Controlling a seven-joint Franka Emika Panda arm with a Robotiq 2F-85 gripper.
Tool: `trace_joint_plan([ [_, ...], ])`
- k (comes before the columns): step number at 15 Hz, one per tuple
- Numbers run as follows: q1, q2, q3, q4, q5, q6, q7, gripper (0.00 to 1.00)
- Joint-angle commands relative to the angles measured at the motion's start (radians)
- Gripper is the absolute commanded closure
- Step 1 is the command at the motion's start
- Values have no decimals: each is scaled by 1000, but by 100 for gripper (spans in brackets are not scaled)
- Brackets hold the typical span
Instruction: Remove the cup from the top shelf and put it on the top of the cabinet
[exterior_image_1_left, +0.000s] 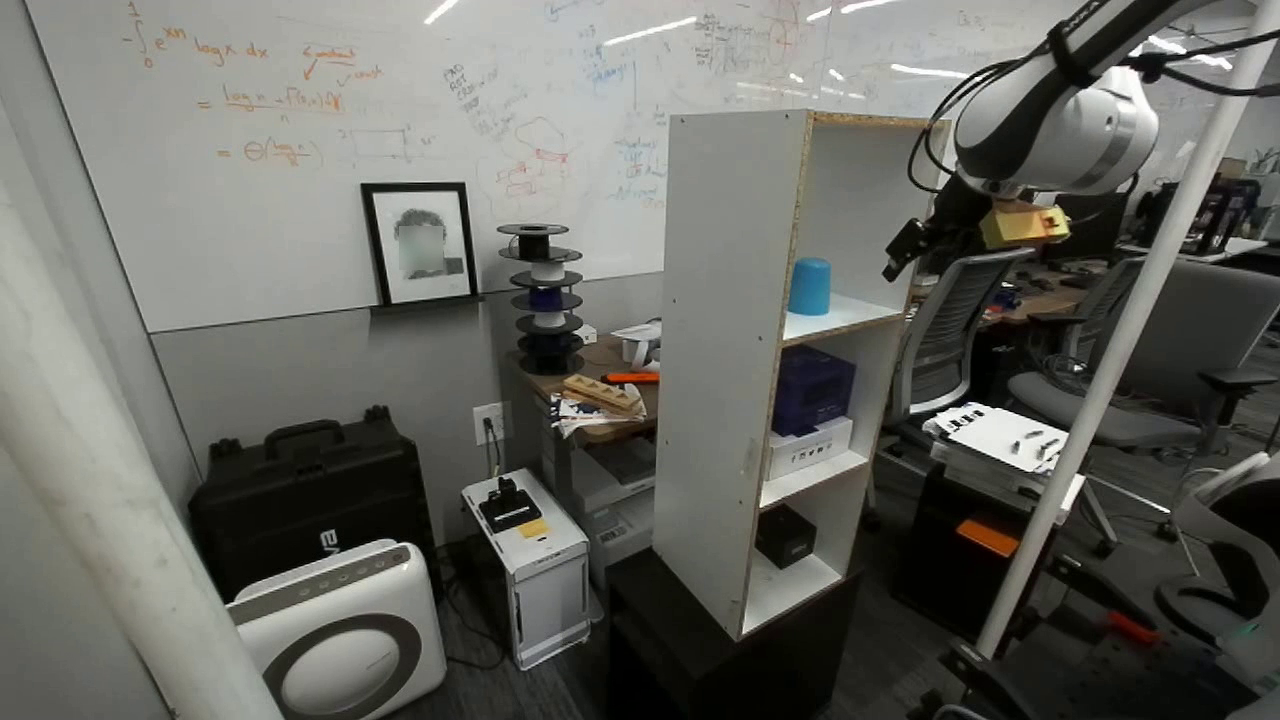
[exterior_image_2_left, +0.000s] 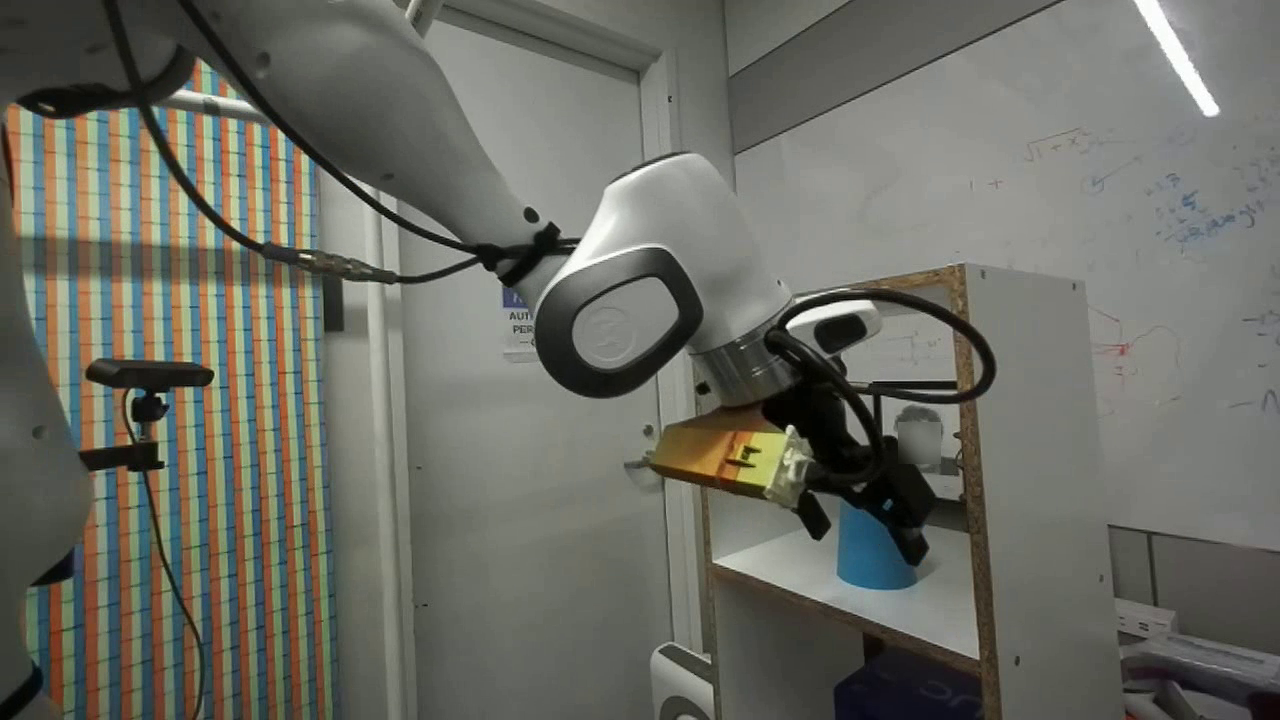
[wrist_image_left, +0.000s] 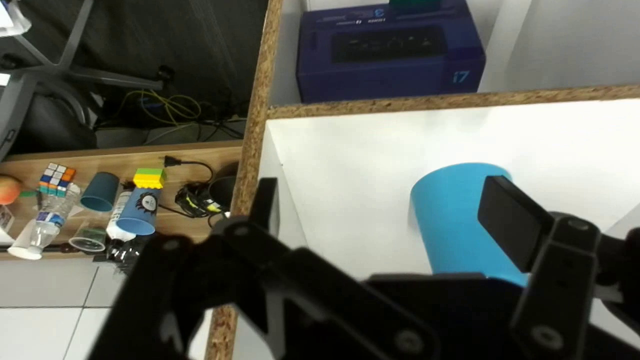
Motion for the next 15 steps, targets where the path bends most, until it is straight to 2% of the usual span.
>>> trace_joint_plan([
  [1, 35, 124, 5, 123, 115, 78, -49, 0],
  [8, 30, 163, 106, 242, 428, -15, -217, 0],
  [15, 21, 239, 114, 290, 587, -2, -356, 0],
])
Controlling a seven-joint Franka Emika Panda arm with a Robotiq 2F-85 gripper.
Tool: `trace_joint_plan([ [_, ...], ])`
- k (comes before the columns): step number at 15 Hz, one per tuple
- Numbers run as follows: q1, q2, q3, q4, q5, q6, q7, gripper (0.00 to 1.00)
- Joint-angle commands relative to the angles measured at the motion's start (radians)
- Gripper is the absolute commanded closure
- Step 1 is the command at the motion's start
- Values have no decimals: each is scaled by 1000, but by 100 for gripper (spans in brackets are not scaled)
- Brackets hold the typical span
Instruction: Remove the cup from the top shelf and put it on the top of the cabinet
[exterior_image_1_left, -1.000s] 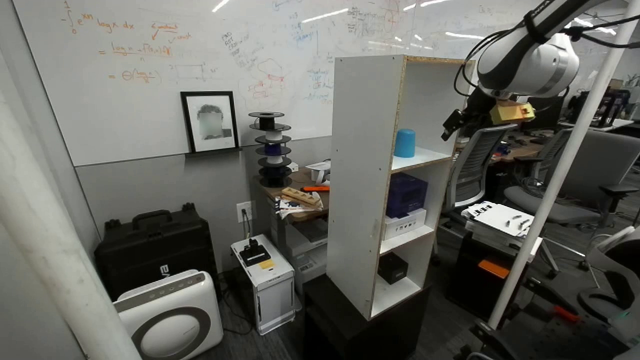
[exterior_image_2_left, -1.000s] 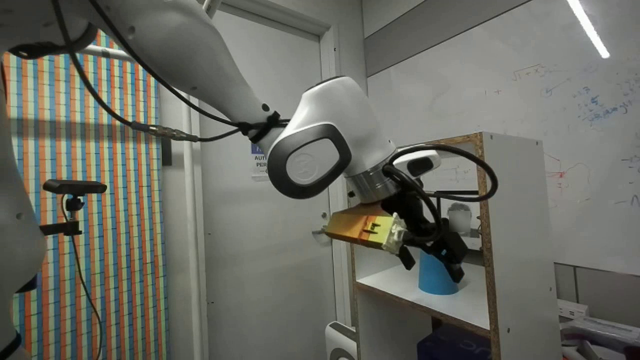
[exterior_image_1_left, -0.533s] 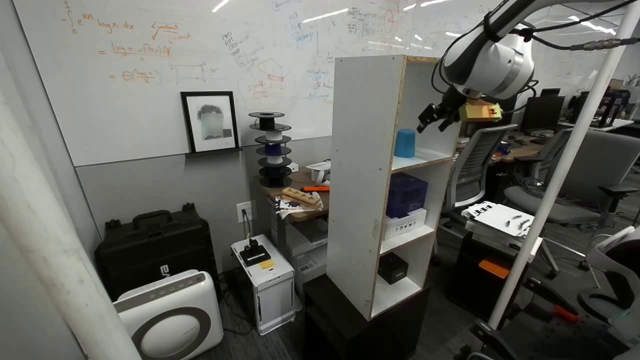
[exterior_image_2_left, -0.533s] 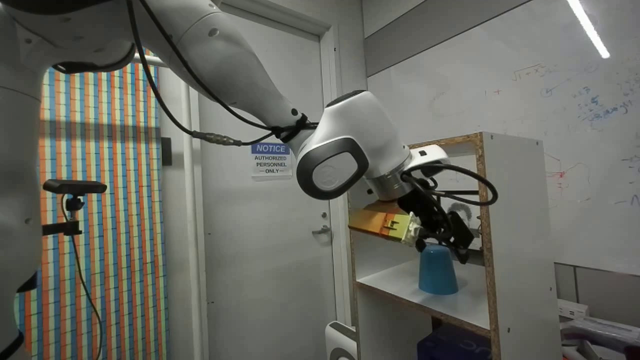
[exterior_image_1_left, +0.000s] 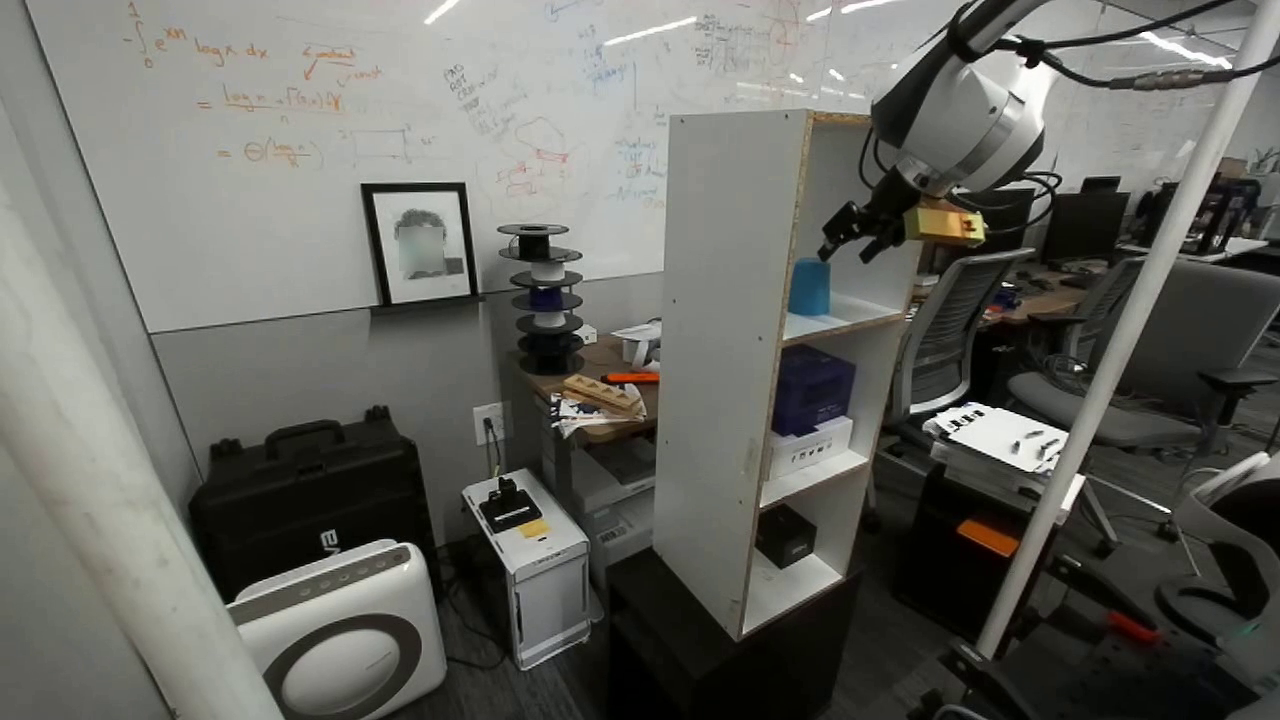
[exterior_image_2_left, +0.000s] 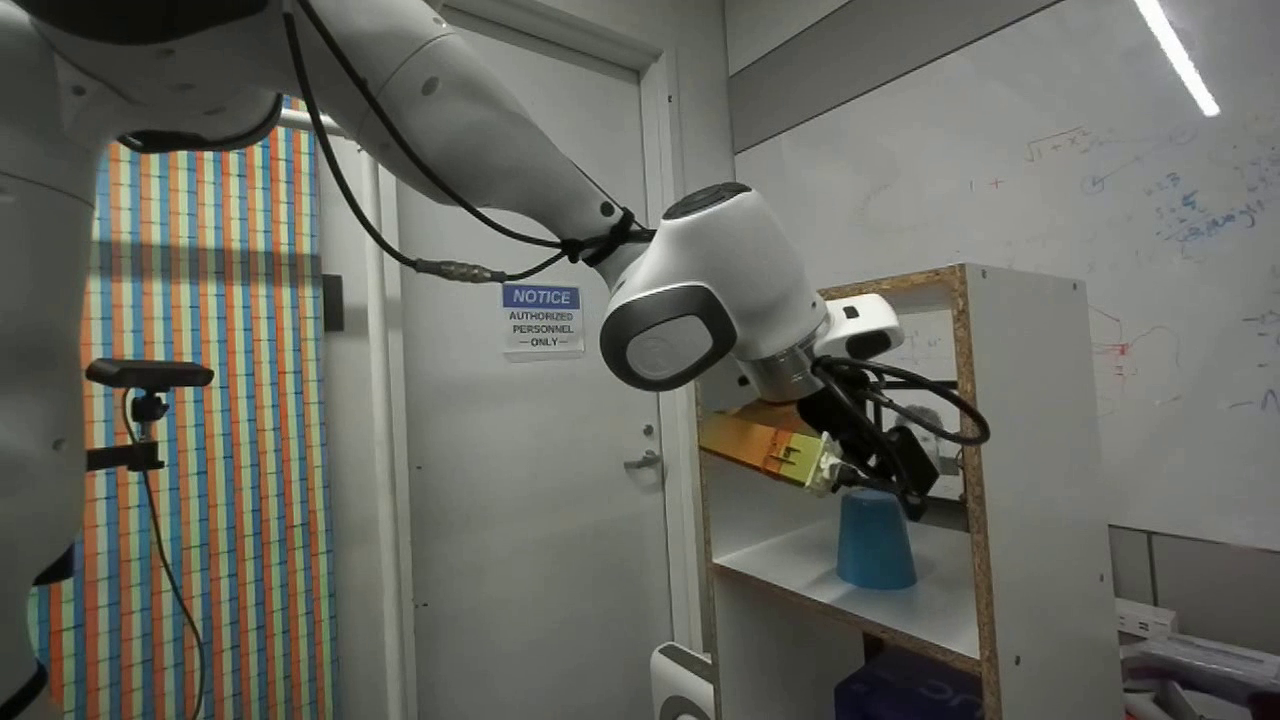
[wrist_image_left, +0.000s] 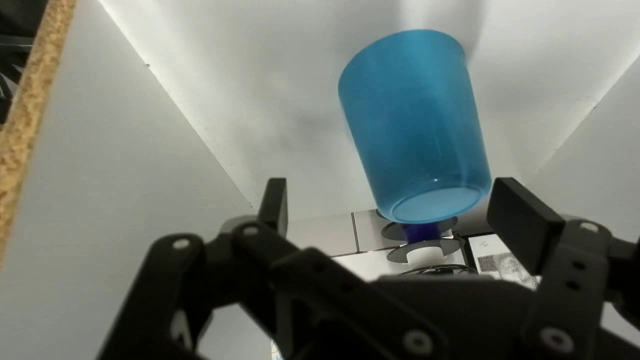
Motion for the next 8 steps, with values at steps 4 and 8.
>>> trace_joint_plan([
  [4, -27, 107, 48, 107, 182, 11, -169, 0],
  [8, -36, 145, 85, 146, 295, 35, -268, 0],
])
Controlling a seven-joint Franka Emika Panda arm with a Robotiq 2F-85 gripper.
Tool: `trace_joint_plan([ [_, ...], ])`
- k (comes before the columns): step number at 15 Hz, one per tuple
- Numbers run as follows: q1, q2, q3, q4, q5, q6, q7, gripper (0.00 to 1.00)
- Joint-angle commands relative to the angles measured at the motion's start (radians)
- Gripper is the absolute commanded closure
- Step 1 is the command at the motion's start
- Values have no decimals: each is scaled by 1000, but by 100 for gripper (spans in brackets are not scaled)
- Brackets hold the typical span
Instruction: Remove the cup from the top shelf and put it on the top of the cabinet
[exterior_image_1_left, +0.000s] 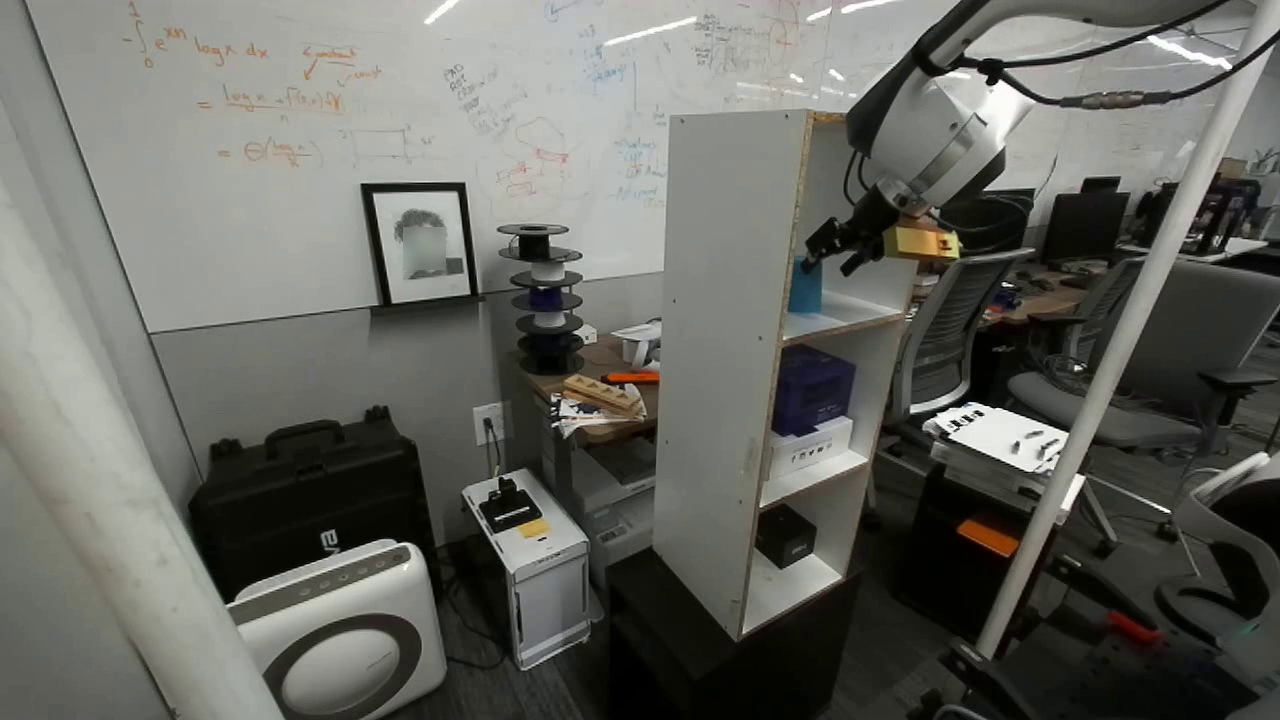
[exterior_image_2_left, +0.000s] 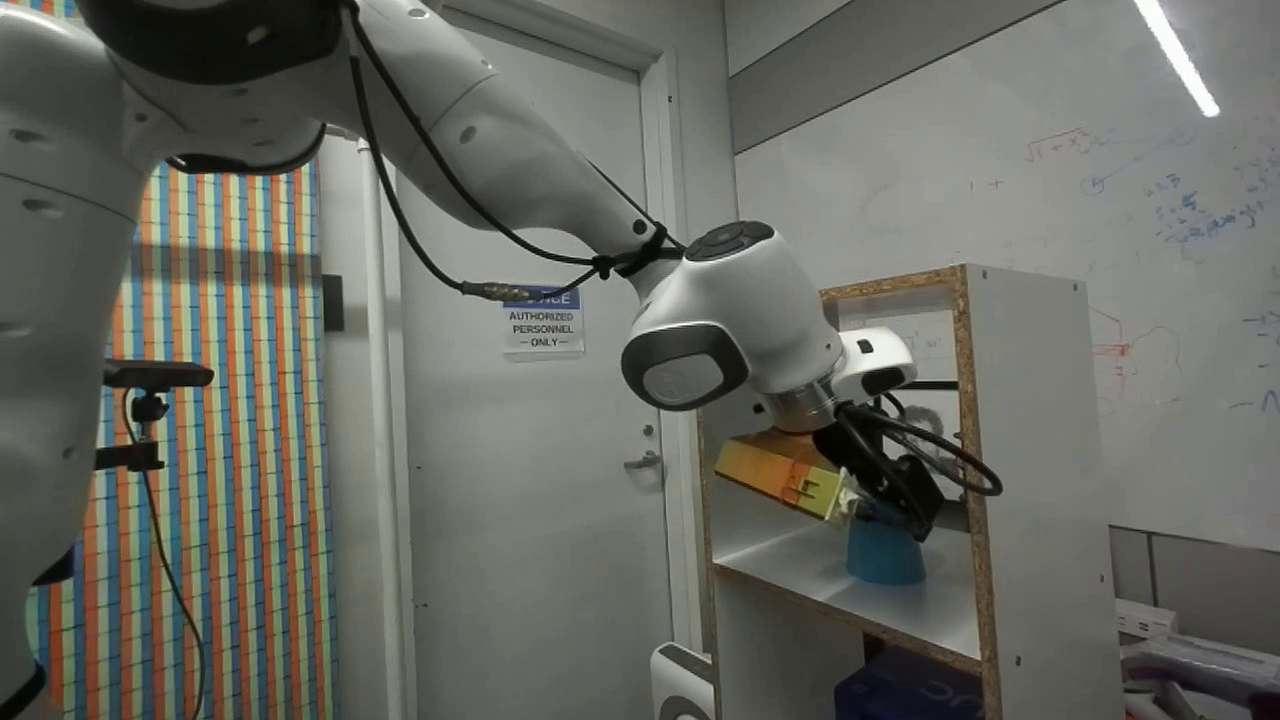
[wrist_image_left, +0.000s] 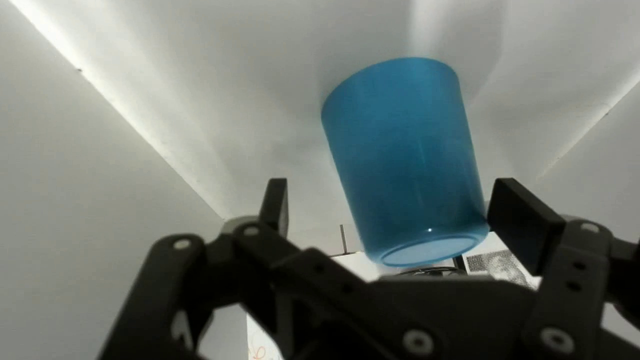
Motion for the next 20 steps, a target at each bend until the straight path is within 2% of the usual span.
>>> trace_joint_plan([
  [1, -22, 51, 46, 73, 110, 33, -110, 0],
  [5, -33, 95, 74, 115, 200, 62, -206, 0],
  [6, -36, 97, 80, 116, 219, 66, -230, 25],
  [7, -38, 96, 85, 113, 228, 67, -246, 26],
  [8, -39, 95, 88, 110, 237, 65, -260, 32],
  [9, -40, 92, 92, 108, 251, 65, -278, 43],
  [11, -46, 87, 97, 105, 274, 67, -307, 57],
  [16, -40, 36, 92, 37, 275, 51, -301, 57],
  [20, -32, -67, 86, -70, 249, -12, -289, 57],
])
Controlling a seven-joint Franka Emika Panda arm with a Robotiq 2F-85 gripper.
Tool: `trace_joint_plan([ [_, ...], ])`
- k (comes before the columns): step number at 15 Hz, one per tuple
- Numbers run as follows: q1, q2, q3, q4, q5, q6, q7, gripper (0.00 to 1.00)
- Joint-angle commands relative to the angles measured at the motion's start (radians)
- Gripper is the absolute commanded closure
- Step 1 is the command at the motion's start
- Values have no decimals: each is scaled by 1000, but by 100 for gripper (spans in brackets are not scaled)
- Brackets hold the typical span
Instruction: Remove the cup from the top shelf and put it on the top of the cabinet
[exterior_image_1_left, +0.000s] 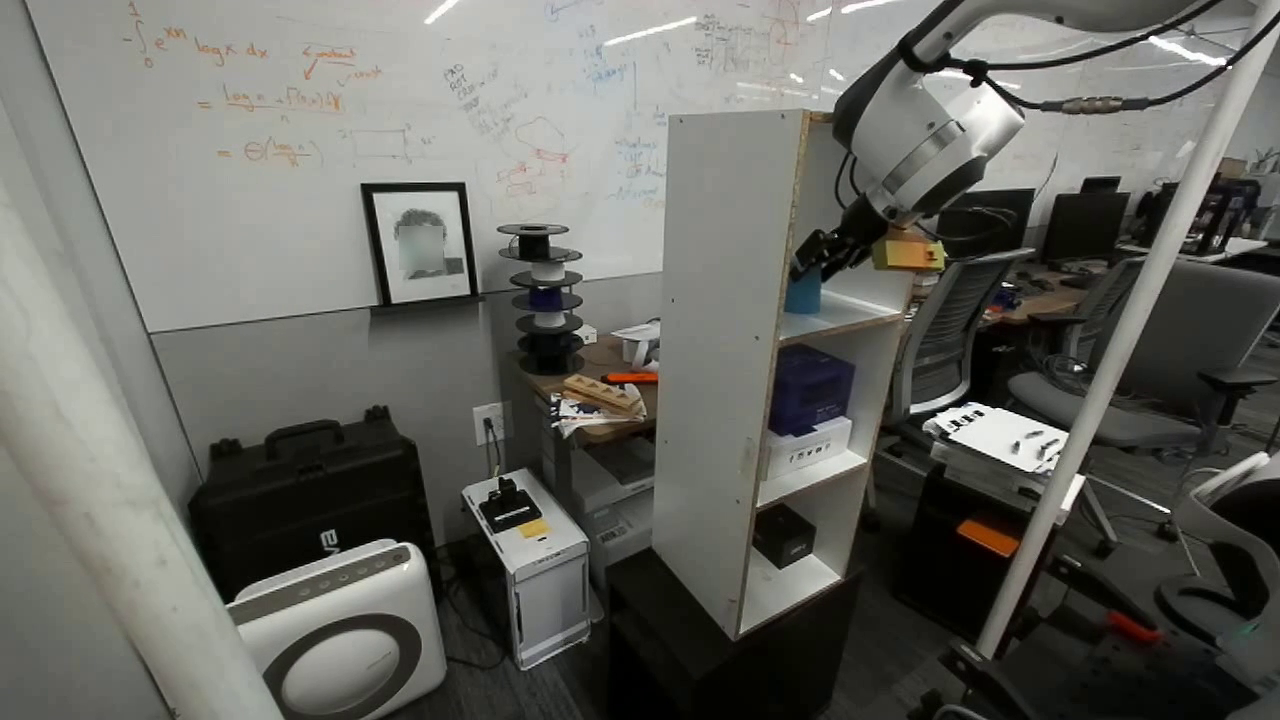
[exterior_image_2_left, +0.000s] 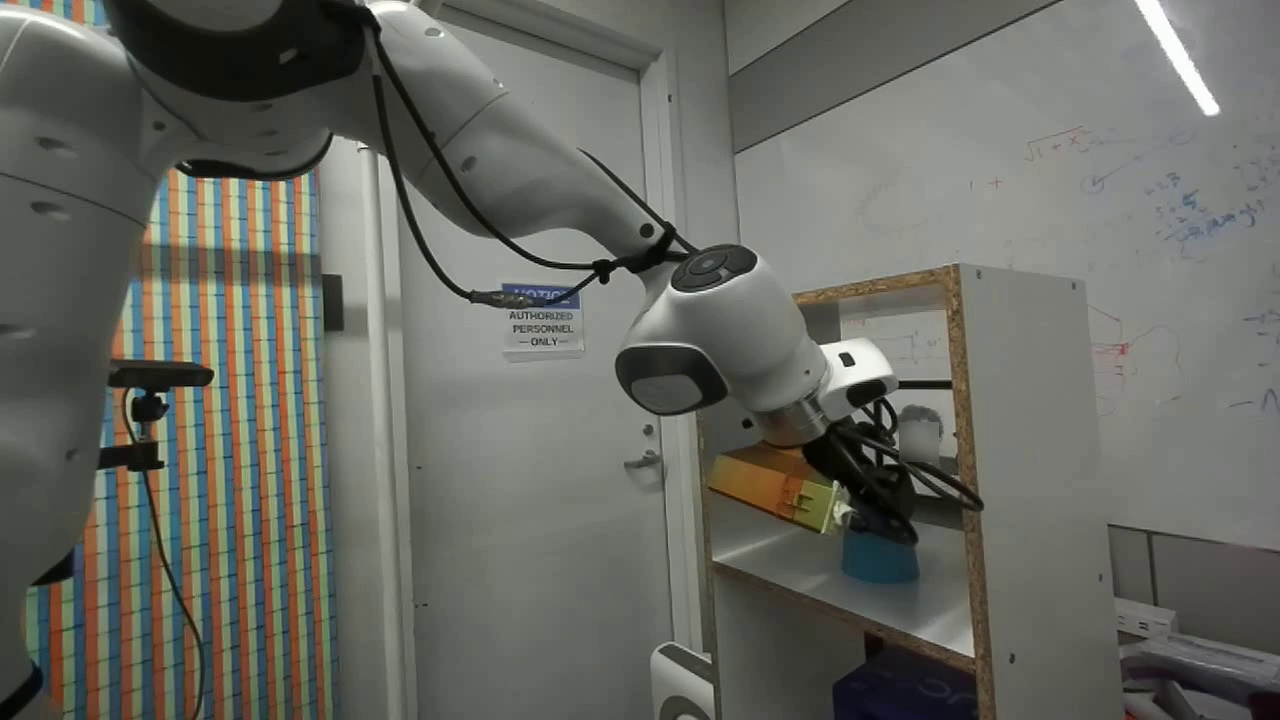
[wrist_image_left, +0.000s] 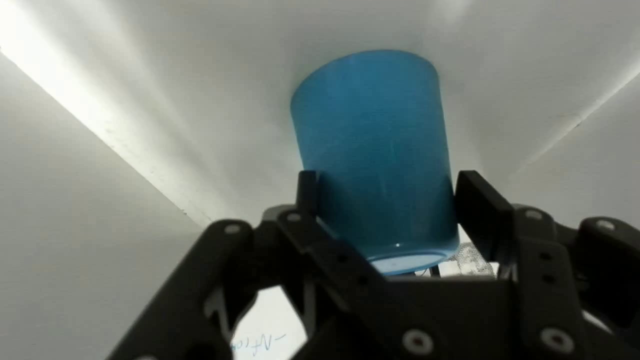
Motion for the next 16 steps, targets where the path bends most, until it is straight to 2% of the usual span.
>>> trace_joint_plan([
  [1, -5, -118, 5, -116, 8, -82, -20, 57],
  [4, -2, -204, -1, -202, -18, -173, 5, 57],
  [7, 1, -288, -7, -292, -93, -238, 69, 57],
  [12, -29, -435, 11, -437, -392, -199, 376, 57],
  [16, -76, -551, 22, -511, -545, -213, 521, 57],
])
